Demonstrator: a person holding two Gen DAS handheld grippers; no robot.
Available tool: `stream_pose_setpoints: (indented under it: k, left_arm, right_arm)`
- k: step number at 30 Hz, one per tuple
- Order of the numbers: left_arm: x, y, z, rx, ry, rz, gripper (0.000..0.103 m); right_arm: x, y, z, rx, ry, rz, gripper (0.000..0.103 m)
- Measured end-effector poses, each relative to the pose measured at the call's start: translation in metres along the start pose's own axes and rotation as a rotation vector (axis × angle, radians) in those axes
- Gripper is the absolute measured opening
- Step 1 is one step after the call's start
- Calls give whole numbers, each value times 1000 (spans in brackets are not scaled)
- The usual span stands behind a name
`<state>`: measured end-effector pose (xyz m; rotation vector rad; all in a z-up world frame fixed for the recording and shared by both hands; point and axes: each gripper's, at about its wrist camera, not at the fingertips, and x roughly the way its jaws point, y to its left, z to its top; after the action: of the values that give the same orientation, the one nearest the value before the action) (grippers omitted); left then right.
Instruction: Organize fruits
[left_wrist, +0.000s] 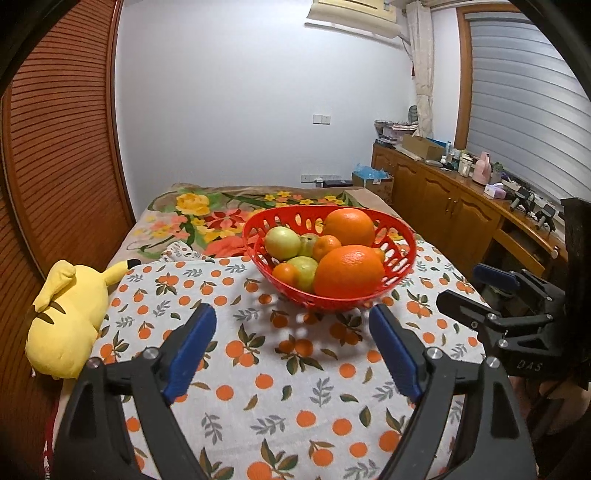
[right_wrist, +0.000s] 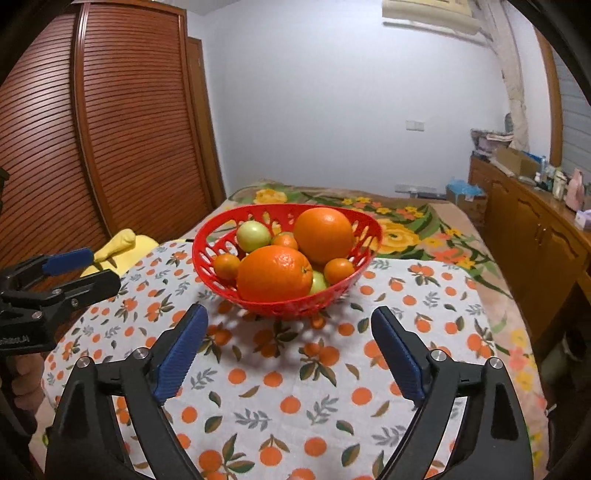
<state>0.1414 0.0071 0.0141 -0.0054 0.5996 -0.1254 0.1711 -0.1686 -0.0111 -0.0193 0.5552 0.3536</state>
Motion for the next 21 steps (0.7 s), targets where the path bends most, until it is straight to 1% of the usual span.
stream_pose_setpoints:
  k: [5, 8, 12, 21]
  left_arm:
    - [-19, -9, -8, 7, -20, 11, 86]
    - [-30, -11, -12, 5, -28, 17, 86]
    - [-41, -10, -18, -7, -46, 31, 86]
    - [-49, -8, -20, -8, -46, 36, 86]
  right_arm:
    - [-18, 1, -4, 10, -24, -2, 93]
    - [-31, 1, -6, 21, -47, -31, 93]
    - [-47, 1, -7, 37, -84, -36, 93]
    - [-60, 5, -3, 36, -121, -48, 93]
